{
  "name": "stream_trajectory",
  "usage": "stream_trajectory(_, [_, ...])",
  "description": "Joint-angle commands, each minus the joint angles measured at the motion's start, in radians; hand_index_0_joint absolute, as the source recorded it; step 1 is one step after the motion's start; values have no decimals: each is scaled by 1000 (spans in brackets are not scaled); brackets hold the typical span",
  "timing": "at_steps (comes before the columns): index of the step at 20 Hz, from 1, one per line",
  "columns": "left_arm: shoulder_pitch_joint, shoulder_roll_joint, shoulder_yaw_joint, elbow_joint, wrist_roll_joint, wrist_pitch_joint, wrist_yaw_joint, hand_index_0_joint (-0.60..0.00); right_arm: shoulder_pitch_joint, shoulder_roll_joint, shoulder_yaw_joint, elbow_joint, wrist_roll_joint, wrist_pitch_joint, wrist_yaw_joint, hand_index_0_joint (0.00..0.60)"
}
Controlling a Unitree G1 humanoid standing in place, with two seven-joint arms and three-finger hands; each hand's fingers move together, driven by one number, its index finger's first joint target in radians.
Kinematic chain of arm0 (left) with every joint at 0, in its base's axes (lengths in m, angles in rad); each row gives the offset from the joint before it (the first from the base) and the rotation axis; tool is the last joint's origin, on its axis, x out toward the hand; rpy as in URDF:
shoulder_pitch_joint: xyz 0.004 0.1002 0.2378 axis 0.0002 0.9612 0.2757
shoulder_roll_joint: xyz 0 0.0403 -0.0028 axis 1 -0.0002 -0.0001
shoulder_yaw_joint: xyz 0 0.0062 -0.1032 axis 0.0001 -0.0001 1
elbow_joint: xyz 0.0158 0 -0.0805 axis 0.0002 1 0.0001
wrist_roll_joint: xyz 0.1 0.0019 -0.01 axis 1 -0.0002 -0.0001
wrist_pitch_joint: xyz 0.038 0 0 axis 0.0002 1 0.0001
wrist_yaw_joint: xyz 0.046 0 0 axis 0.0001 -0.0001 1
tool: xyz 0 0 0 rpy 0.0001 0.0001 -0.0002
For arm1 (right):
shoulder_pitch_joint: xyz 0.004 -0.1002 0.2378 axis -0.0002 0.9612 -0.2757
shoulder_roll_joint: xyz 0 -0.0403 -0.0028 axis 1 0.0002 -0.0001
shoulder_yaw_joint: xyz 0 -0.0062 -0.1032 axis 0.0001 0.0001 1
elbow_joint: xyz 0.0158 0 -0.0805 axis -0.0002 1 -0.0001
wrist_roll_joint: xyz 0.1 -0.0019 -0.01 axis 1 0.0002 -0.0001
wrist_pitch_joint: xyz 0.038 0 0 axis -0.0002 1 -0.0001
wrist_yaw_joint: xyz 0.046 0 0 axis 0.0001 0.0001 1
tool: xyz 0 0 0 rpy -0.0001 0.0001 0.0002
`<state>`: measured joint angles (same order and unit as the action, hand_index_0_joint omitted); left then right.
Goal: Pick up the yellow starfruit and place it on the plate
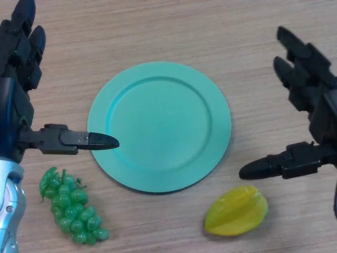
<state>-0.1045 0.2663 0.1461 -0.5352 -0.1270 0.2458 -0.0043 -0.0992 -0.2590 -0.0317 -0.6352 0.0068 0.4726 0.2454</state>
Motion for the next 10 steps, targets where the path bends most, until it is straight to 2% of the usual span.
stream_trajectory(1, [-37,49,84,-30,6,-162,-5,0,-35,-12,-32,-40,-21,-127,-9,0])
stream_trajectory(7, [-27,48,80,-3,3,-182,-24,0,-28,-9,-33,-44,-44,-138,-9,0])
stream_trajectory(10, [-43,50,71,-7,17,-164,-8,0,-8,-9,-24,-90,-54,-109,8,0])
